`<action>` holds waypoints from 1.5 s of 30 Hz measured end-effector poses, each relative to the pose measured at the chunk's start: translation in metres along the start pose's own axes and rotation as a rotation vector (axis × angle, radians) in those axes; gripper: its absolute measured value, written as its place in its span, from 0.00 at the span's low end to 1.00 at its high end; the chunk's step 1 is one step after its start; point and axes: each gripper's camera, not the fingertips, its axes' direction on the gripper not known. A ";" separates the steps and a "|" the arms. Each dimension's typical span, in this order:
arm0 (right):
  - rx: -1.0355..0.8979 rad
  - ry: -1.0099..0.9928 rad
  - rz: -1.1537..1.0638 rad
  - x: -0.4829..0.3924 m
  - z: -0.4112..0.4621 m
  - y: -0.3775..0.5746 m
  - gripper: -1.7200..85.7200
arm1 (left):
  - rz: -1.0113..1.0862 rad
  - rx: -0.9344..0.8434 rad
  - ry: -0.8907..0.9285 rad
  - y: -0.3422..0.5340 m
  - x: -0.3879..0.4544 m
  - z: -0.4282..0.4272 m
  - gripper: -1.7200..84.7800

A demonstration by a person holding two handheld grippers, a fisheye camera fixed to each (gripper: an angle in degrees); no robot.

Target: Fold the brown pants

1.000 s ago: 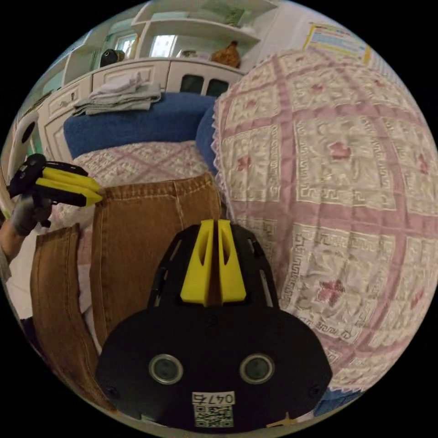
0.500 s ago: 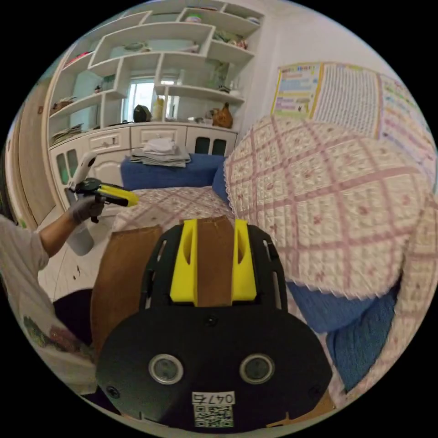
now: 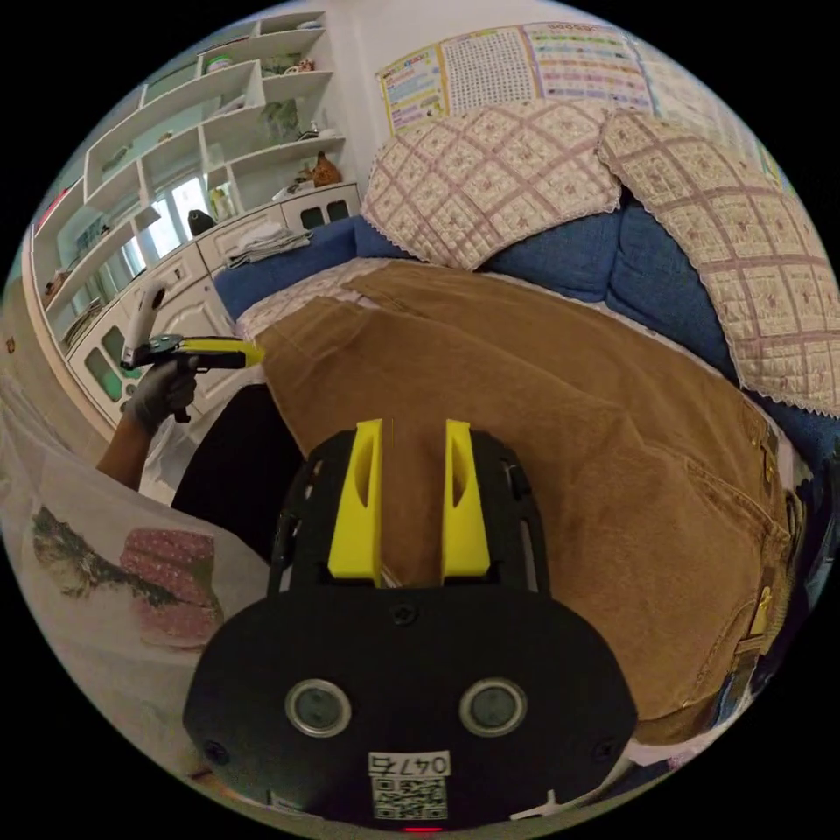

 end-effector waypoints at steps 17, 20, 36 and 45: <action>-0.185 0.194 -0.028 -0.017 -0.066 0.098 0.03 | -0.004 -0.036 -0.026 -0.148 0.069 -0.093 0.06; -0.179 0.227 -0.046 -0.013 -0.090 0.105 0.03 | -0.011 -0.025 -0.029 -0.178 0.070 -0.113 0.04; -0.322 0.360 -0.004 0.032 -0.150 0.152 0.01 | 0.082 -0.270 -0.162 -0.341 0.095 -0.102 0.01; -0.311 0.247 -0.104 0.005 -0.162 0.157 0.01 | 0.057 -0.277 -0.126 -0.394 0.090 -0.118 0.01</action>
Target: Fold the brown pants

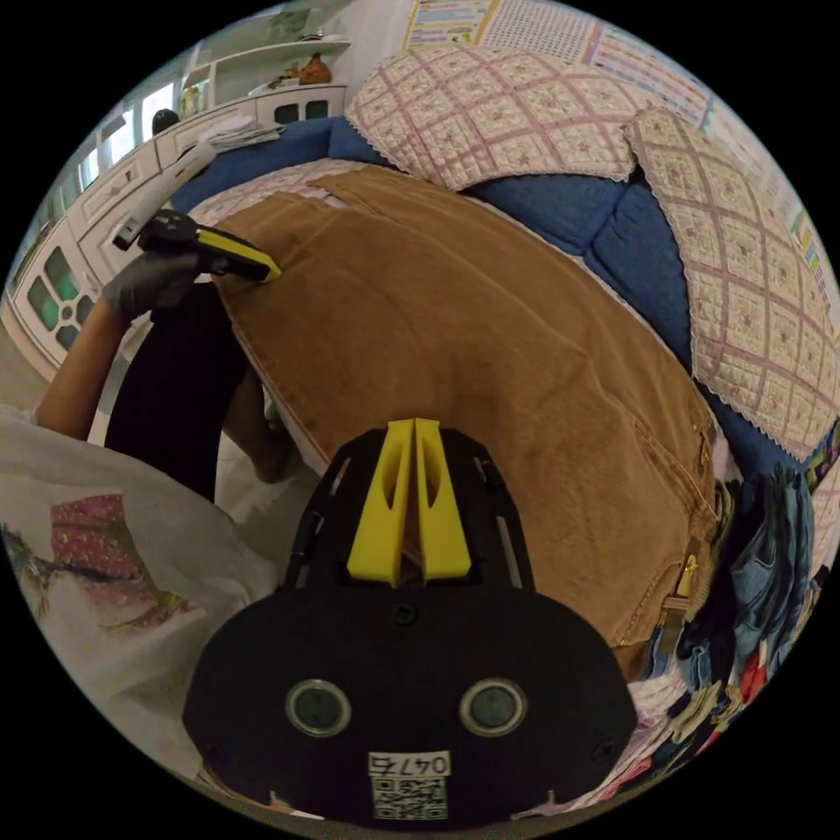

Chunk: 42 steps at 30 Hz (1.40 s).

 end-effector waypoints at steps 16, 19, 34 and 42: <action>-0.012 -0.036 -0.086 -0.027 -0.029 -0.001 0.01 | -0.007 0.002 0.001 -0.058 -0.003 -0.037 0.01; -0.022 -0.038 -0.084 -0.030 -0.030 0.000 0.01 | -0.005 0.003 -0.002 -0.066 -0.002 -0.042 0.01; -0.054 -0.061 -0.028 -0.024 -0.048 0.011 0.01 | -0.001 0.005 -0.005 -0.090 0.010 -0.055 0.01; -0.043 -0.078 -0.025 -0.027 -0.065 0.010 0.01 | 0.005 0.003 -0.019 -0.087 0.024 -0.056 0.01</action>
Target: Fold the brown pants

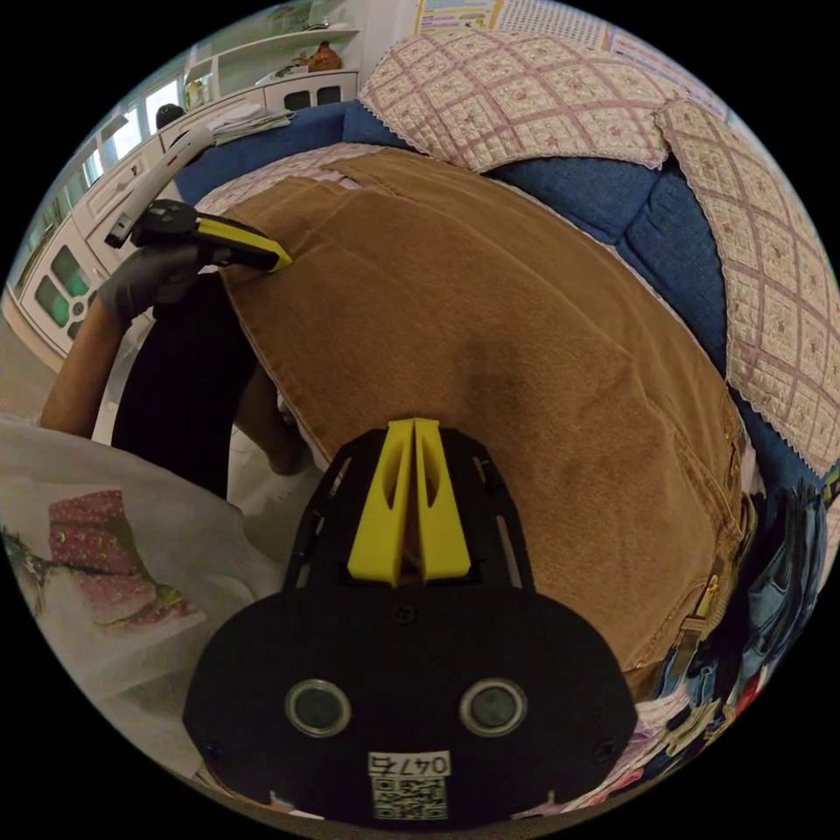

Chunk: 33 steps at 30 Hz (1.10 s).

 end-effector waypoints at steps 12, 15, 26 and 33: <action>0.013 -0.019 0.004 -0.009 -0.034 0.000 0.01 | -0.003 0.001 0.010 0.030 0.018 0.006 0.01; 0.007 -0.017 0.004 -0.010 -0.045 0.002 0.01 | -0.003 0.001 0.011 0.043 0.023 0.009 0.01; -0.026 0.039 0.080 -0.002 -0.101 0.028 0.01 | 0.004 0.002 0.001 0.111 0.042 0.024 0.01; -0.042 0.070 0.072 -0.005 -0.136 0.034 0.01 | 0.001 0.002 0.007 0.178 0.048 0.038 0.01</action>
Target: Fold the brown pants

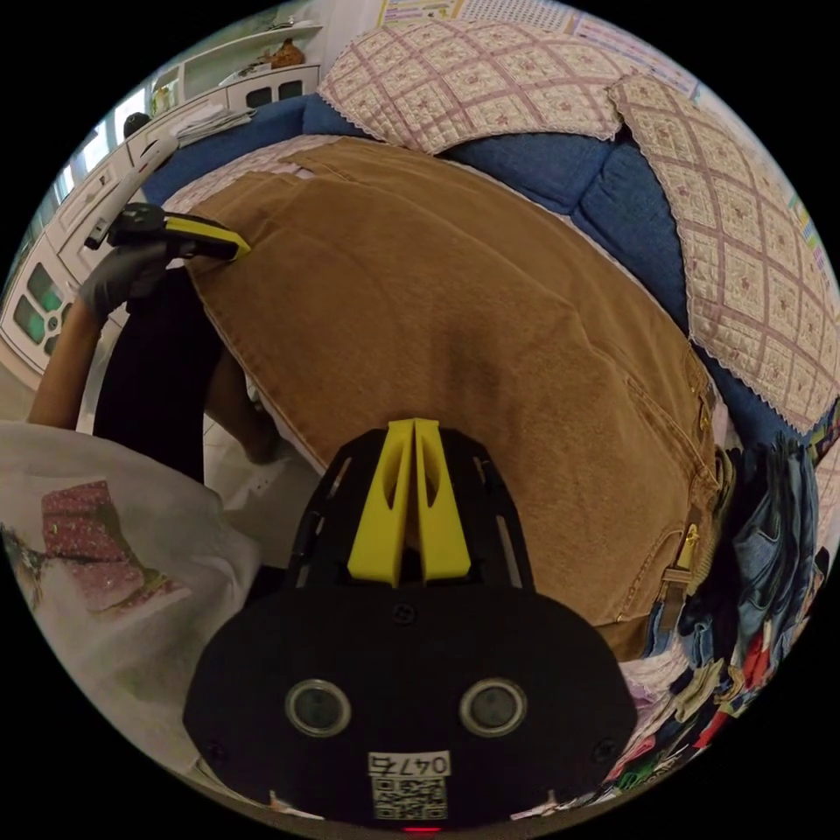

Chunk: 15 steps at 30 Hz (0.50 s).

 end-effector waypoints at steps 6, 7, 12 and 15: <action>-0.014 -0.001 0.003 0.003 -0.030 0.010 0.01 | -0.001 0.002 0.006 0.071 0.001 0.014 0.01; -0.011 -0.009 0.006 0.006 -0.037 0.014 0.01 | -0.001 0.002 0.006 0.079 0.000 0.016 0.01; 0.002 -0.035 0.016 0.016 -0.072 0.030 0.01 | -0.006 0.024 0.040 0.160 -0.011 0.024 0.01; 0.021 0.069 0.058 0.026 -0.106 0.046 0.01 | -0.132 0.120 -0.066 0.239 -0.038 0.002 0.01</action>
